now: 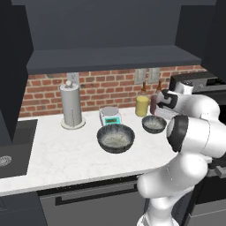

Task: Pick up the bowls on the counter and stack them on top of one another in the open cabinet. Place the smaller bowl on top of the larger bowl.

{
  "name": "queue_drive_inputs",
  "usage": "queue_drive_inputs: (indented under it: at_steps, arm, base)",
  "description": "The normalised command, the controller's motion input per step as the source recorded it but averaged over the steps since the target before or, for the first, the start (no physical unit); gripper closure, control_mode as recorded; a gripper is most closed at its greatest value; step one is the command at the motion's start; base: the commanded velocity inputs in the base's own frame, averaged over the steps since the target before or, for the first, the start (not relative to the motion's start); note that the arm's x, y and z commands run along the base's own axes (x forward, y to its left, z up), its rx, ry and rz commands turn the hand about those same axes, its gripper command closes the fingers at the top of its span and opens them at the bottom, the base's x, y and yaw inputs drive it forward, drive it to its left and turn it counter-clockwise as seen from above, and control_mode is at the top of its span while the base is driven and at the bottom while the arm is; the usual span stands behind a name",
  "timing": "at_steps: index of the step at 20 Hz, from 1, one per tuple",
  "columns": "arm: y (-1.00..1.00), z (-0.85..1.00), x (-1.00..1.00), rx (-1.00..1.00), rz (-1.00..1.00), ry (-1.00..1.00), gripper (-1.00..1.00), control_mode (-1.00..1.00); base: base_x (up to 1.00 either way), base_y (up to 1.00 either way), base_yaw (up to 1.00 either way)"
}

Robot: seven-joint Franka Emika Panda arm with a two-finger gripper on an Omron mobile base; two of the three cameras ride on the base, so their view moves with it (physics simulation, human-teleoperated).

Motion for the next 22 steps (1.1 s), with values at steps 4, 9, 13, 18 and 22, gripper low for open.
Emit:
queue_drive_inputs:
  at_steps: [4,9,13,18,22]
  arm:
    - [-0.17,-0.2,0.35,0.02,0.0,0.0,-1.0,-1.0]
    - [-0.11,-0.17,0.36,0.01,0.0,0.0,-1.0,-1.0]
    - [0.0,-0.21,0.31,0.0,0.0,0.0,-1.0,-1.0]
    - [0.0,-0.26,0.21,0.0,0.0,0.0,-1.0,-1.0]
    - [0.0,-0.26,0.13,0.0,0.0,0.0,-1.0,-1.0]
  base:
    - [0.0,0.0,0.0]
    - [0.0,0.0,0.0]
    - [0.0,0.0,0.0]
    - [0.0,0.0,0.0]
    - [0.0,0.0,0.0]
